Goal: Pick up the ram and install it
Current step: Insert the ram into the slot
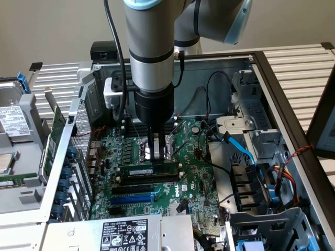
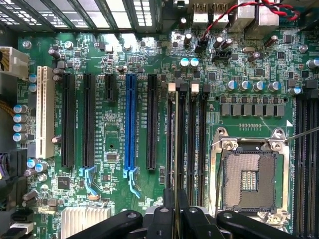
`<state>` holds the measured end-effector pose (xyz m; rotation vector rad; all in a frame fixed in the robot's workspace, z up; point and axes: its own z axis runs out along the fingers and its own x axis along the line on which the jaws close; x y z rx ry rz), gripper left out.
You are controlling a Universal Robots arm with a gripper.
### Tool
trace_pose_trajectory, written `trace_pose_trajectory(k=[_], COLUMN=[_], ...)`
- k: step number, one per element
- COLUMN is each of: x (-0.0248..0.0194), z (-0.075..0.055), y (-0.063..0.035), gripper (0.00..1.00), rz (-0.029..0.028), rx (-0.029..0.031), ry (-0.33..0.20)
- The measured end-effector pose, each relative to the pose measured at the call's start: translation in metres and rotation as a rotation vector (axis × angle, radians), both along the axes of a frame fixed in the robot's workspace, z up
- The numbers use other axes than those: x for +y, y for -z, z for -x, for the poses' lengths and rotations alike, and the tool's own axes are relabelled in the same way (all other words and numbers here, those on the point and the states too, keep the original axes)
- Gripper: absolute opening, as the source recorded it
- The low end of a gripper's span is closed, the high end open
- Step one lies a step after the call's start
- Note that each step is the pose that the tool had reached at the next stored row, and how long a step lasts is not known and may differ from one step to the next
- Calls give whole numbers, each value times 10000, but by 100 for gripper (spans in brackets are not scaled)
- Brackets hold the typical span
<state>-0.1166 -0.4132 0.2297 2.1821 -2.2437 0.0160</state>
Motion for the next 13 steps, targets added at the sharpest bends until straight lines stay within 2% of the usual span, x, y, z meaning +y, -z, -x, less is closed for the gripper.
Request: trace_pose_trajectory(k=[13], x=[-12], z=[1], y=[10], gripper=[14], rz=[0], rx=[-4], ry=[0])
